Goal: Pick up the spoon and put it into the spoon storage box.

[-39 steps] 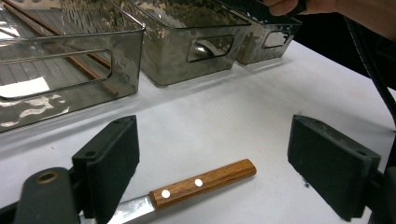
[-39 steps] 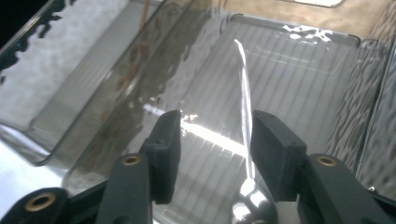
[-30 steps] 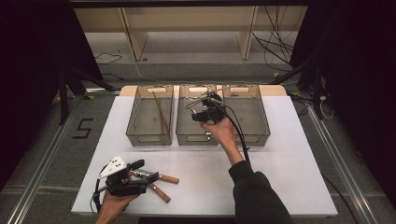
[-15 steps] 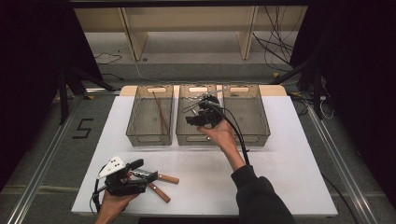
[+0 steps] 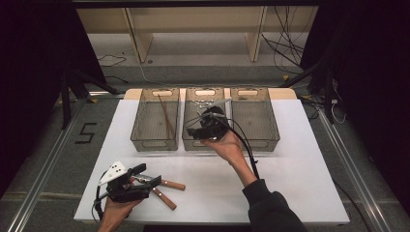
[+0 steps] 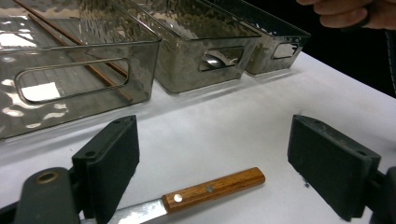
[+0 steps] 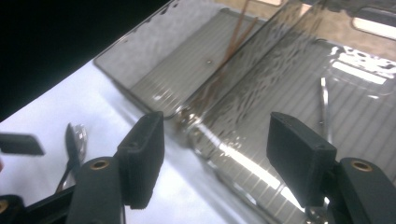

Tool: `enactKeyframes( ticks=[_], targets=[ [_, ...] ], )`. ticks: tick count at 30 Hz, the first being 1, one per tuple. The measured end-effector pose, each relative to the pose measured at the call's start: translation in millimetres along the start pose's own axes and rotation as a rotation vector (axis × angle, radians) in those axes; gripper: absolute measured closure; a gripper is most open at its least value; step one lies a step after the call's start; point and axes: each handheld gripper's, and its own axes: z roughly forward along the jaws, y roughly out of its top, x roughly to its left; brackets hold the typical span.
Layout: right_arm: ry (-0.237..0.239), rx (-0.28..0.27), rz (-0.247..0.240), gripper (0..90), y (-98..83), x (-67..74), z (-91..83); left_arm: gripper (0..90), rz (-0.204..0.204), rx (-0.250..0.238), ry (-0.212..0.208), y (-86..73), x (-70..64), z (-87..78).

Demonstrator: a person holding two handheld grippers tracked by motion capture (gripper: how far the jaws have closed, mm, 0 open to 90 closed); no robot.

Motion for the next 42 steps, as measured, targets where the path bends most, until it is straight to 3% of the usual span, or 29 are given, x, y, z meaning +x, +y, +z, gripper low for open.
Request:
enactKeyframes(
  ticks=[15,32,42],
  targets=[
    [0.081,0.019,-0.083,32.9,-42.9,39.2,-7.7,16.4,-0.028,-0.026,0.046,0.4,7.5,-5.0],
    [0.114,0.035,-0.090,31.9,-76.2,51.3,-11.9,16.5,-0.041,-0.023,0.063,0.7,9.1,-5.5],
    [0.146,0.063,-0.128,31.7,-93.2,65.2,-9.7,16.4,-0.066,-0.031,0.087,1.1,13.9,-10.1]
  ],
)
